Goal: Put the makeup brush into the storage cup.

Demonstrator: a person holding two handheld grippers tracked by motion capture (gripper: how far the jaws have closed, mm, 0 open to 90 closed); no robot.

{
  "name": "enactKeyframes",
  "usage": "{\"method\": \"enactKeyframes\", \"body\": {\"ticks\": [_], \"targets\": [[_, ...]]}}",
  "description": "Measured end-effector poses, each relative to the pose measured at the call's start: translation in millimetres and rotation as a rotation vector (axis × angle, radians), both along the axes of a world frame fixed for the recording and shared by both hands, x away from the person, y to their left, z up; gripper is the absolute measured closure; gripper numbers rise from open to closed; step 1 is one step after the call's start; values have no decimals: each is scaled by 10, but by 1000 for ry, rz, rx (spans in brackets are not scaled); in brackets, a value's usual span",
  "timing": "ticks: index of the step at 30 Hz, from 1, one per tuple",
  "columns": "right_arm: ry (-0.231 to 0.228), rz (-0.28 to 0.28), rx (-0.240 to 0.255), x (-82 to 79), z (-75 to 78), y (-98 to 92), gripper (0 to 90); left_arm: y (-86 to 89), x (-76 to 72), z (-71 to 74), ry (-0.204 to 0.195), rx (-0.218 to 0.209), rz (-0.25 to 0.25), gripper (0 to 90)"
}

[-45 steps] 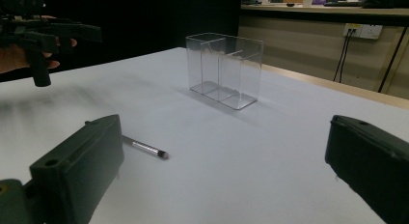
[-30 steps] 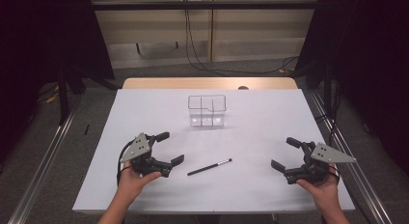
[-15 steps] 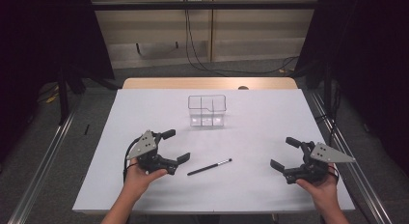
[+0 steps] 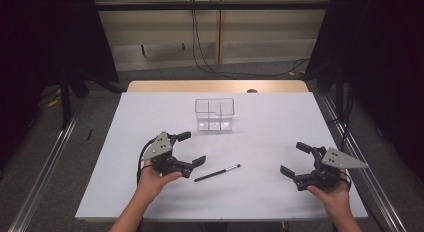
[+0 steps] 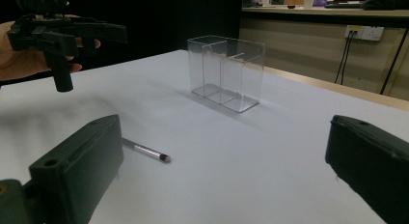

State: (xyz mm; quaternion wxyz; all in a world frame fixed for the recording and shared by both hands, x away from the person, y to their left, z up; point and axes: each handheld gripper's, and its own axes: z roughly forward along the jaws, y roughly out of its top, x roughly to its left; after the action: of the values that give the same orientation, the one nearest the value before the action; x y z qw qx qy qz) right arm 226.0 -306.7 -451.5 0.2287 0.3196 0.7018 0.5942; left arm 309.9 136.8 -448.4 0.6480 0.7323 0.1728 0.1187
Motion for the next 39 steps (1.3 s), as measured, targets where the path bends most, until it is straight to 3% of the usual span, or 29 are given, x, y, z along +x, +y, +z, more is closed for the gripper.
{"method": "enactKeyframes", "body": {"ticks": [17,39], "targets": [[2,2,4,-1,1,2,0,-174,31,6,5,-8,-28,44],[0,1,3,-1,5,0,0,-351,76,-10,12,18,-74,44]]}}
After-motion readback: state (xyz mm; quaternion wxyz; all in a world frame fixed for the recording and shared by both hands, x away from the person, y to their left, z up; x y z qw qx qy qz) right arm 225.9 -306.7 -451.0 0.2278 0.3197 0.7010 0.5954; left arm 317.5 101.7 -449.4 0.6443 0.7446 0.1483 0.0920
